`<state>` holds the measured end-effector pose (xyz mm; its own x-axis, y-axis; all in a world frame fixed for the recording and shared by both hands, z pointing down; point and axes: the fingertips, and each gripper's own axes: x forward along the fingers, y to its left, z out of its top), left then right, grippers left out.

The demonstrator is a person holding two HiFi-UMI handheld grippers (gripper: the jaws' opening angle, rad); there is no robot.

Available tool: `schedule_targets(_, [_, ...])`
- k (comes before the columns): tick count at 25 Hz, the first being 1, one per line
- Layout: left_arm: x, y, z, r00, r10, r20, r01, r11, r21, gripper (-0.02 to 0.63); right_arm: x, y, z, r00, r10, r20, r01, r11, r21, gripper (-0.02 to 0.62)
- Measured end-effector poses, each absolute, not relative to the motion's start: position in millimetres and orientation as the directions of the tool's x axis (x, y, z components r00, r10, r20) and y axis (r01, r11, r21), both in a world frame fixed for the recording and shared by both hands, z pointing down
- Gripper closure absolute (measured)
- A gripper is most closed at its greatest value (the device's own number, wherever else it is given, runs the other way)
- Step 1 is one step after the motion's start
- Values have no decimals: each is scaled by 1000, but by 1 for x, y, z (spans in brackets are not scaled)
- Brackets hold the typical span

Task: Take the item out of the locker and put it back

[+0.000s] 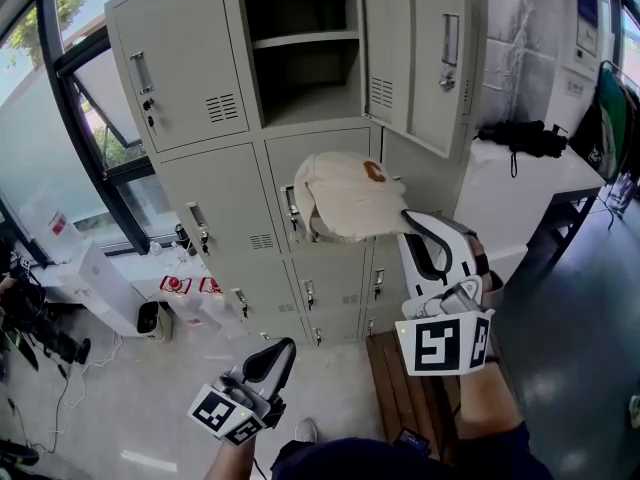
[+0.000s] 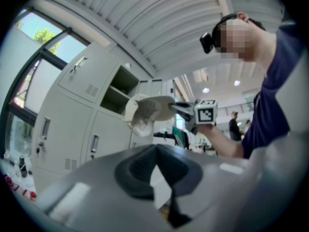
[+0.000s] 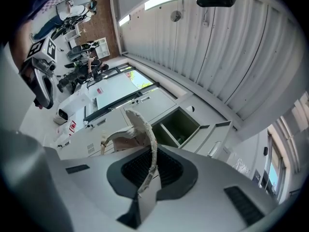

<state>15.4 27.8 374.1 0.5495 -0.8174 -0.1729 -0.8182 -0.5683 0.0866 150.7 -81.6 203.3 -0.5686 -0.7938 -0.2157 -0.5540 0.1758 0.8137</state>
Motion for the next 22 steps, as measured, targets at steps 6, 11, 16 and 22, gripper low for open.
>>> schedule_targets(6, [6,13,376,552,-814,-182,-814,-573,94,603,134,-95,187,-573,-784,-240,-548,149,823,574])
schedule_targets(11, [-6,-14,379,577,-793,-193,-792,-602,106,603,116,-119,168,-555,-789,-265,-545,104,832,574])
schedule_targets(16, [-33,-52,378,609,-768,-200,-765,-635,109,603,89,-154,142,-522,-798,-301,-541,37,840,574])
schedule_targets(22, [-75,-101,374,640,-738,-215,-737,-668,104,603,52,-204,115,-472,-814,-339,-526,-48,849,574])
